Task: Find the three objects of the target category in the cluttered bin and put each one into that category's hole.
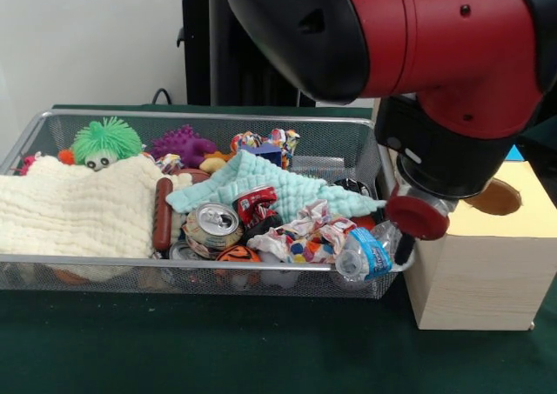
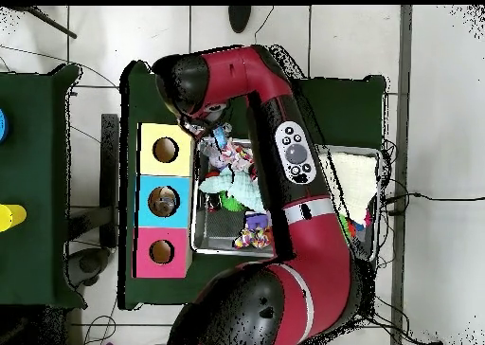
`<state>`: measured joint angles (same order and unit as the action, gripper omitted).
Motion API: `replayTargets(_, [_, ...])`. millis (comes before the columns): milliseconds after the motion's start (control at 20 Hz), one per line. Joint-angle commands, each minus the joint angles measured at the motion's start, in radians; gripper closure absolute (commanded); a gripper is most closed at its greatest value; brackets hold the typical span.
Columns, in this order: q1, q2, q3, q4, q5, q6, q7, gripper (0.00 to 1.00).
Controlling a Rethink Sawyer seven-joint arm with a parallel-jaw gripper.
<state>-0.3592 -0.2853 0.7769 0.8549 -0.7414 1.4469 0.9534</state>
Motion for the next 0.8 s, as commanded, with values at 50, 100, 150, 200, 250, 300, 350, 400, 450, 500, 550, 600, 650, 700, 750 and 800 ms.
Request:
replayTargets(50, [-0.001,0.038,-0.055,-0.069,-0.098,0.070,-0.343,0.00])
replayTargets(100, [0.005,0.045,-0.057,-0.087,-0.115,0.077,-0.362,0.00])
replayTargets(150, [0.009,0.050,-0.060,-0.098,-0.132,0.083,-0.379,0.00])
replayTargets(200, [0.011,0.056,-0.060,-0.106,-0.140,0.084,-0.388,0.00])
replayTargets(250, [0.015,0.067,-0.058,-0.125,-0.154,0.091,-0.404,0.00])
replayTargets(300, [0.017,0.074,-0.059,-0.133,-0.164,0.095,-0.414,0.00])
replayTargets(350, [0.020,0.077,-0.061,-0.131,-0.169,0.095,-0.415,0.00])
replayTargets(400, [0.023,0.075,-0.066,-0.123,-0.172,0.095,-0.413,0.00])
replayTargets(450, [0.026,0.073,-0.071,-0.115,-0.176,0.096,-0.412,0.00])
replayTargets(500, [0.028,0.069,-0.076,-0.112,-0.179,0.097,-0.412,0.00])
replayTargets(550, [0.031,0.065,-0.081,-0.108,-0.183,0.098,-0.412,0.00])
replayTargets(600, [0.033,0.062,-0.087,-0.105,-0.187,0.098,-0.413,0.00])
replayTargets(650, [0.035,0.063,-0.092,-0.107,-0.192,0.102,-0.419,0.00])
replayTargets(700, [0.038,0.064,-0.097,-0.110,-0.197,0.110,-0.425,0.00])
replayTargets(750, [0.040,0.065,-0.102,-0.110,-0.199,0.118,-0.428,0.00])
replayTargets(800, [0.042,0.070,-0.105,-0.112,-0.199,0.129,-0.431,0.00])
